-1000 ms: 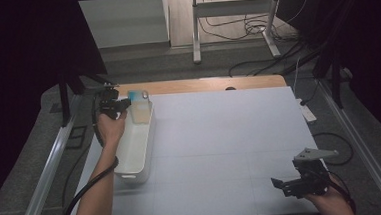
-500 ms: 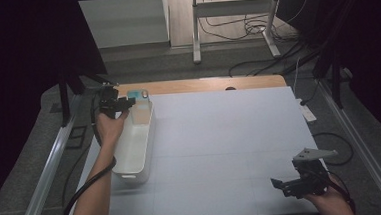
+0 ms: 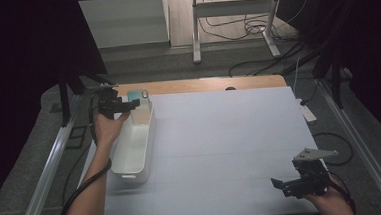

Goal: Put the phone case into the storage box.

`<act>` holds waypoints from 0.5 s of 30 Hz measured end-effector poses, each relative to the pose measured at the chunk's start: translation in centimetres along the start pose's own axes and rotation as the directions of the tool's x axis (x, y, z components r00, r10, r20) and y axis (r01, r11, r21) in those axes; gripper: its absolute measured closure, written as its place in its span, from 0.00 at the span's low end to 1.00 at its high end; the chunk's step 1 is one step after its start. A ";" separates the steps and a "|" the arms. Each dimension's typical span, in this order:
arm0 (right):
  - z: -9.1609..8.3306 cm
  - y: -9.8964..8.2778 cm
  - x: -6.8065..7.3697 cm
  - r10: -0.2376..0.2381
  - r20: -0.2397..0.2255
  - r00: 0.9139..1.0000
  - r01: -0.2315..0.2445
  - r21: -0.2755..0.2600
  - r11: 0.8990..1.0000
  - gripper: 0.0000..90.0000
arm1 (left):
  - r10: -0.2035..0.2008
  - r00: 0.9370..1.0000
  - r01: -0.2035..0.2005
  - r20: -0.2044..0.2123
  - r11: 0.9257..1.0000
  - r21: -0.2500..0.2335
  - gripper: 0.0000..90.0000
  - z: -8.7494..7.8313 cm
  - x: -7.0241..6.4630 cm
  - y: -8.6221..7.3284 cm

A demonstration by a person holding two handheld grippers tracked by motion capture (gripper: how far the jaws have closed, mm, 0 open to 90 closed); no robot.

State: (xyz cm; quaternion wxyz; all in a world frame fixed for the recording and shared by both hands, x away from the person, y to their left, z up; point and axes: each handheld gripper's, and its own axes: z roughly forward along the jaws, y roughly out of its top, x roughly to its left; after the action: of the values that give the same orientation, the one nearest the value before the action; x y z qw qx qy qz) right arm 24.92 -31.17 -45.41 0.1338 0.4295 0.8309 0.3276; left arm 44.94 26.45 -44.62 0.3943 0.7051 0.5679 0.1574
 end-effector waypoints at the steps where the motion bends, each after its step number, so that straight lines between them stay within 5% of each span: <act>1: 0.0 0.0 0.0 0.000 0.000 1.000 0.000 0.001 1.000 0.00 | -0.005 1.000 0.005 0.006 1.000 -0.001 0.18 -0.1 0.0 0.0; 6: 0.0 0.0 0.0 0.000 0.001 1.000 0.000 -0.004 1.000 0.00 | -0.030 0.998 0.030 0.058 1.000 -0.003 0.12 -0.6 0.2 -0.1; 15: -0.1 0.0 0.0 0.003 0.000 1.000 -0.003 -0.007 1.000 0.00 | 0.003 0.995 -0.005 0.103 1.000 0.014 0.06 -1.3 -0.2 -0.5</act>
State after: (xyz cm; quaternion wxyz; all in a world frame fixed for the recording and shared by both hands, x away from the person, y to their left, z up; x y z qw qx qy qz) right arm 24.87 -31.18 -45.38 0.1348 0.4303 0.8290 0.3308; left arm 43.67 26.76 -44.18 0.4177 0.7163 0.5465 0.1173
